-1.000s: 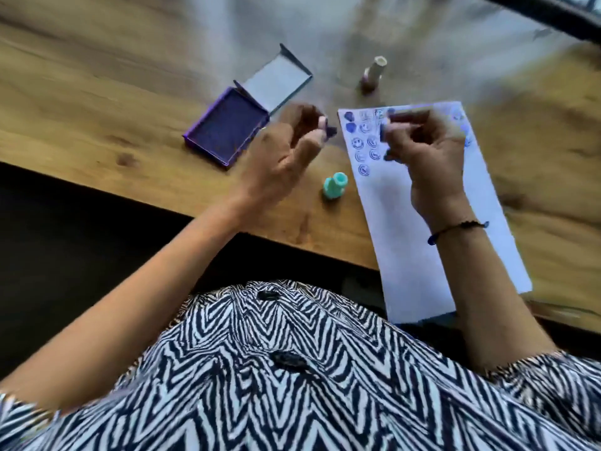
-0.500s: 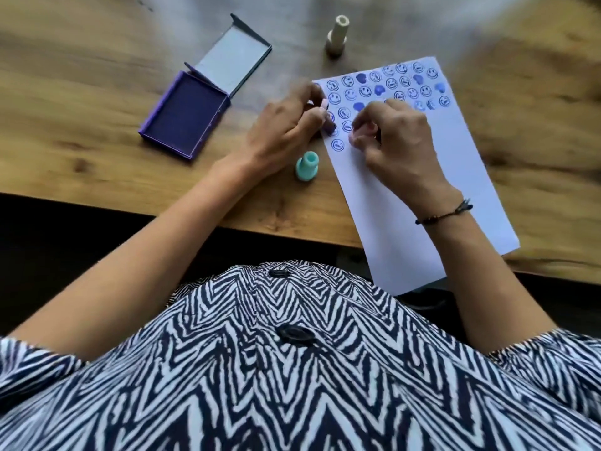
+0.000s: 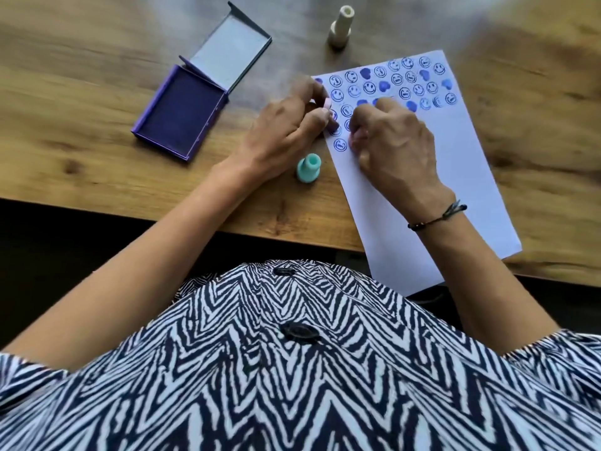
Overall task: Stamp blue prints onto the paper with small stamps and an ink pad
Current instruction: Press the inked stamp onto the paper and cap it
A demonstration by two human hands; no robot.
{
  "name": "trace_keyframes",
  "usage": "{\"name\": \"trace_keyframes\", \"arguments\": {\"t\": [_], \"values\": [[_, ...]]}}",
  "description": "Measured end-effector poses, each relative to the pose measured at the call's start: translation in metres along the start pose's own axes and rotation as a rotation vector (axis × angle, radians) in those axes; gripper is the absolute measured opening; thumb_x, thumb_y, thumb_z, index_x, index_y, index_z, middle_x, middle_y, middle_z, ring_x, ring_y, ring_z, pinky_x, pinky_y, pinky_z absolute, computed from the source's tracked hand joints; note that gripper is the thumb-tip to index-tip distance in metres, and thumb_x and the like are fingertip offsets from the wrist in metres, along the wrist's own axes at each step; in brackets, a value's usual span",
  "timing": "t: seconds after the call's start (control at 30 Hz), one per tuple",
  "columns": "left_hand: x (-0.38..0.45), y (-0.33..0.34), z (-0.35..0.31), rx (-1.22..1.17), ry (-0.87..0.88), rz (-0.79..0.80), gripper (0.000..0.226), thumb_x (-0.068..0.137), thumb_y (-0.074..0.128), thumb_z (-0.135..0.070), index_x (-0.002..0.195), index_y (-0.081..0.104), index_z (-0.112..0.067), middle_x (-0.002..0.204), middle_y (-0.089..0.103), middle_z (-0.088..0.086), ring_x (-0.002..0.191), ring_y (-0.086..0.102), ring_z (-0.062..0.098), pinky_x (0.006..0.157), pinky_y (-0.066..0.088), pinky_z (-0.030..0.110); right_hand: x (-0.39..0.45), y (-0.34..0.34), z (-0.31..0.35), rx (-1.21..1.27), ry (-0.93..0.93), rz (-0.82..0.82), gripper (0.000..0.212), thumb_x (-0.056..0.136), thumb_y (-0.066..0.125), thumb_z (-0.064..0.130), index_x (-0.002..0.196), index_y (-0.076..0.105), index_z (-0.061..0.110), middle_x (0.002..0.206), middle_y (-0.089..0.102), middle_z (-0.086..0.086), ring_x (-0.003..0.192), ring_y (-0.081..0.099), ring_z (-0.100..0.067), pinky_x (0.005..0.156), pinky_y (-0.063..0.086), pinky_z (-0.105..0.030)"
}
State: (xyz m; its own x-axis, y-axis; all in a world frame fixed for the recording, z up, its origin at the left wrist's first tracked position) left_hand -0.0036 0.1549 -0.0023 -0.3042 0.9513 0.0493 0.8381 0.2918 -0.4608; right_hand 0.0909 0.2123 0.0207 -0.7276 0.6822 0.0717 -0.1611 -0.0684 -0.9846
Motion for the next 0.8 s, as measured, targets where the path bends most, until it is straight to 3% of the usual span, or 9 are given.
{"name": "trace_keyframes", "arguments": {"t": [0.13, 0.33, 0.5, 0.67, 0.8], "values": [[0.001, -0.002, 0.0, -0.006, 0.002, -0.006, 0.028, 0.089, 0.039, -0.022, 0.106, 0.048, -0.003, 0.096, 0.071, 0.004, 0.098, 0.065, 0.02, 0.093, 0.047, 0.038, 0.001, 0.001, 0.002, -0.008, 0.001, 0.001, 0.016, 0.082, 0.043, 0.005, 0.091, 0.057, 0.009, 0.094, 0.057, -0.018, 0.076, 0.054, -0.039, 0.062, 0.032, -0.033], [0.003, -0.002, 0.0, 0.0, 0.007, -0.02, 0.028, 0.089, 0.04, -0.022, 0.107, 0.049, -0.002, 0.093, 0.067, -0.004, 0.091, 0.06, 0.004, 0.079, 0.039, 0.008, 0.001, 0.004, 0.002, 0.024, 0.004, 0.033, 0.015, 0.082, 0.043, 0.003, 0.092, 0.054, 0.008, 0.094, 0.053, -0.019, 0.073, 0.052, -0.039, 0.059, 0.038, -0.037], [0.003, -0.002, 0.0, -0.005, 0.014, -0.033, 0.021, 0.092, 0.041, -0.018, 0.105, 0.049, -0.004, 0.095, 0.069, -0.001, 0.094, 0.063, 0.009, 0.084, 0.043, 0.018, 0.002, 0.007, -0.001, 0.028, 0.034, 0.035, 0.014, 0.082, 0.044, 0.002, 0.091, 0.053, 0.009, 0.094, 0.052, -0.016, 0.065, 0.04, -0.029, 0.057, 0.032, -0.033], [0.002, -0.001, -0.002, 0.013, 0.024, -0.028, 0.02, 0.093, 0.041, -0.015, 0.105, 0.05, -0.002, 0.094, 0.067, -0.002, 0.09, 0.061, 0.007, 0.077, 0.039, 0.008, -0.001, 0.007, -0.001, 0.048, 0.042, 0.034, 0.013, 0.084, 0.045, 0.005, 0.092, 0.054, 0.011, 0.095, 0.053, -0.016, 0.069, 0.048, -0.034, 0.057, 0.036, -0.034], [0.001, 0.0, -0.004, 0.018, 0.023, -0.022, 0.018, 0.093, 0.042, -0.012, 0.105, 0.049, 0.0, 0.098, 0.071, 0.008, 0.097, 0.064, 0.017, 0.085, 0.045, 0.026, -0.004, -0.004, -0.013, 0.224, 0.089, -0.023, 0.015, 0.082, 0.05, 0.008, 0.09, 0.062, 0.012, 0.093, 0.062, -0.013, 0.08, 0.058, -0.031, 0.068, 0.048, -0.037]]}}
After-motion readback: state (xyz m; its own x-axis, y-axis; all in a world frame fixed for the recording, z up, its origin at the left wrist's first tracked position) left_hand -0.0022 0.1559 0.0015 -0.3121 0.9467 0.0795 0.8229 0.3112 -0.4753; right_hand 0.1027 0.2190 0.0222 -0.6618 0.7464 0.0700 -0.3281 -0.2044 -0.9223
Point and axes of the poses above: each hand's wrist, its own x-axis towards the middle knuckle, its own y-axis out of the palm, z = x × y, the point moved 9 cm from there along x, towards the middle knuckle
